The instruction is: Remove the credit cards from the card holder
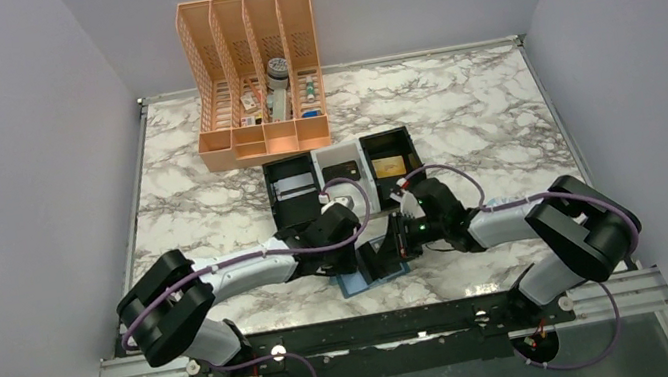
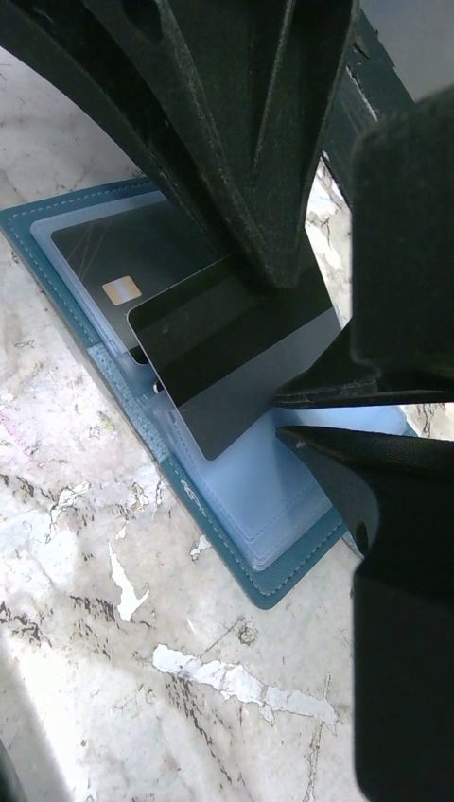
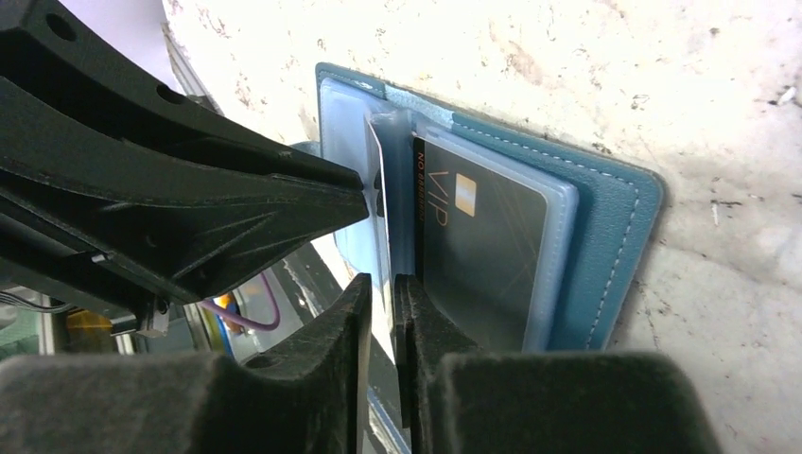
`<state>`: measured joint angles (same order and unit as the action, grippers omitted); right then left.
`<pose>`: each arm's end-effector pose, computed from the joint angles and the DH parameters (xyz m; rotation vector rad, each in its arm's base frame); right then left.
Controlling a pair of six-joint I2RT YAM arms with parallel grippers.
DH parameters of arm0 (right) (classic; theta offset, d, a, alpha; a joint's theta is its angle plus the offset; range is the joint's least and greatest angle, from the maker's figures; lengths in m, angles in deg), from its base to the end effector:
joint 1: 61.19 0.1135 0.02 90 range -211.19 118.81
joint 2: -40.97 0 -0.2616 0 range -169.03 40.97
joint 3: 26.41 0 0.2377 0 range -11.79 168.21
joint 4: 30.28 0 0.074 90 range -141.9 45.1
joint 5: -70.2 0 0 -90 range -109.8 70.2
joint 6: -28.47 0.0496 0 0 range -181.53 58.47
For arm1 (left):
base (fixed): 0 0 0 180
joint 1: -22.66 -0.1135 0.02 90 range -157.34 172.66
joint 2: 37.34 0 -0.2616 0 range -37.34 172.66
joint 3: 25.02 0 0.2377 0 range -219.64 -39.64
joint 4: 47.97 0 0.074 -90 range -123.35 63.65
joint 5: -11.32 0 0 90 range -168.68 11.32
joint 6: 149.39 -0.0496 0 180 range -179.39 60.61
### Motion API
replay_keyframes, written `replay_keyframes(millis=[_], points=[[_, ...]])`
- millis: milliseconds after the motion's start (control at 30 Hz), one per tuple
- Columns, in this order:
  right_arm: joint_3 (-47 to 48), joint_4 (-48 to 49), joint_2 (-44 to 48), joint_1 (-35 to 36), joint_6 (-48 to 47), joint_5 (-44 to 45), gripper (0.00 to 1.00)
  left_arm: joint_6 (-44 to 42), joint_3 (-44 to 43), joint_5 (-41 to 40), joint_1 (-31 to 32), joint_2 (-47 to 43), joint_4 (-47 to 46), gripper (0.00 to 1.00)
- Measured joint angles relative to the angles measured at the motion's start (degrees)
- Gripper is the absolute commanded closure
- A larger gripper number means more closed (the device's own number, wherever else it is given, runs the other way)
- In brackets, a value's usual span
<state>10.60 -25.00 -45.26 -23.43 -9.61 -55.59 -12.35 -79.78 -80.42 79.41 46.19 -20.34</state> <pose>0.1722 0.1701 0.1153 -0.0343 2.6682 1.3977 0.1478 -0.2227 0.1561 0.2154 2.6819 -0.6140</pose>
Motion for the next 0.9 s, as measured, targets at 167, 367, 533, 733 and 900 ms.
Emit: replay_keyframes(millis=[167,367,533,733,900], points=[[0.44,1.07,-1.4,0.0,-0.15,-1.18,0.76,-0.02,0.33,-0.13,0.0,0.09,-0.63,0.89],[2.89,1.14,-3.89,0.0,-0.85,-1.68,0.77,-0.02,0.46,-0.52,0.11,0.04,-0.68,0.89],[4.33,2.27,-6.54,0.0,-1.22,-3.45,0.8,0.0,0.52,-0.81,0.26,0.02,-0.74,0.89],[4.35,2.58,-7.65,0.0,-2.27,-4.96,0.97,-0.02,0.52,-0.9,0.28,0.02,-0.74,0.89],[4.33,-0.46,-5.01,0.0,-3.63,-3.58,0.99,-0.02,0.52,-1.01,0.31,0.02,-0.68,0.89]])
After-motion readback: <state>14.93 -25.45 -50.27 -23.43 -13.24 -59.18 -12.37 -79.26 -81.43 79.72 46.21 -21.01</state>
